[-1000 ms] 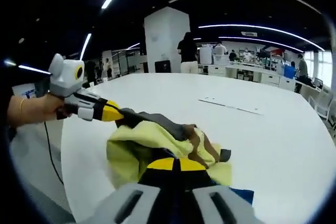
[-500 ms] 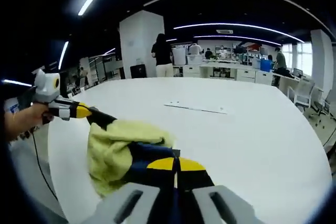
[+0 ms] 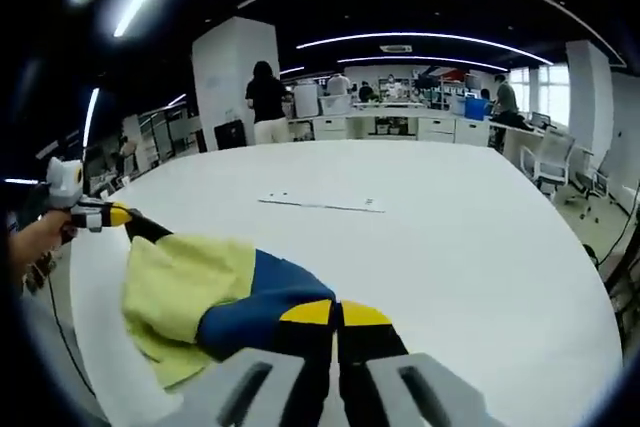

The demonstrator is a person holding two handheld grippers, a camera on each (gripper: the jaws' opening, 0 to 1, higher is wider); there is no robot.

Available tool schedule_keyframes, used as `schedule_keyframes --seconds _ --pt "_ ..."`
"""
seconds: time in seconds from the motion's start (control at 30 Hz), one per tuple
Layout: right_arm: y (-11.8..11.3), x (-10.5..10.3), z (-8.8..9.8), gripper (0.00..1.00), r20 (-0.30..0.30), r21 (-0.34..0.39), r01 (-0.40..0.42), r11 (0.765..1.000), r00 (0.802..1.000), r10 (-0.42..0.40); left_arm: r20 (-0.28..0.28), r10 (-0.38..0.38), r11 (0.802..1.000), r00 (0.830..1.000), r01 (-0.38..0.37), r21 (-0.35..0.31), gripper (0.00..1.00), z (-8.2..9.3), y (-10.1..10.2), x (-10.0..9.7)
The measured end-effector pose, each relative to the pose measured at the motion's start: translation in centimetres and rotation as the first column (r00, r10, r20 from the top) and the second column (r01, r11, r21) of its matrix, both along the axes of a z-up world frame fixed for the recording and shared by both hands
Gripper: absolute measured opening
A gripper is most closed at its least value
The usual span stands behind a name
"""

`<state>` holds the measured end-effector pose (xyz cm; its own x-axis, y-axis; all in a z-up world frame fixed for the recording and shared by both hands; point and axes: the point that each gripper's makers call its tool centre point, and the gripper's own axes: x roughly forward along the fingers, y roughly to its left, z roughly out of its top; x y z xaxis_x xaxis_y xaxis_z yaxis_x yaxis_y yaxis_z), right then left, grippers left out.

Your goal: Fold the garment on the visible template until the final outline fits inside the template.

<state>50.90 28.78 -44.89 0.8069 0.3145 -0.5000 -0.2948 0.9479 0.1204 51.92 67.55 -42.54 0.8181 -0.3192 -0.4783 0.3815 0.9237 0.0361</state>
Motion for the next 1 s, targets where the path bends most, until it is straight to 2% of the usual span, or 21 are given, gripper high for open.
schedule_keyframes --seconds 0.2,0.3,0.53,0.83,1.0 --pt "-2.1 2.4 -1.2 0.00 -0.034 -0.004 0.054 0.999 0.998 -0.054 -0.039 0.012 1.000 0.999 -0.011 0.019 0.00 -1.4 0.9 1.1" --pt "-3.3 3.6 -1.9 0.00 -0.055 -0.016 0.073 0.997 0.996 -0.074 -0.056 0.027 1.000 0.998 -0.027 -0.001 0.00 -2.0 1.4 1.9" --pt "-5.3 5.1 -3.4 0.00 -0.088 -0.042 0.093 0.995 0.991 -0.097 -0.088 0.026 0.999 0.996 -0.024 0.025 0.00 -3.3 2.0 3.8" --pt "-8.6 6.7 -4.2 0.00 -0.109 -0.053 0.165 0.985 0.979 -0.170 -0.080 0.040 0.999 0.996 -0.039 0.011 0.00 -3.1 2.9 6.0" --pt "-8.8 7.4 -4.1 0.00 -0.110 -0.022 0.189 0.982 0.976 -0.190 -0.080 0.007 1.000 0.997 -0.006 0.010 0.00 -3.2 2.4 6.3"
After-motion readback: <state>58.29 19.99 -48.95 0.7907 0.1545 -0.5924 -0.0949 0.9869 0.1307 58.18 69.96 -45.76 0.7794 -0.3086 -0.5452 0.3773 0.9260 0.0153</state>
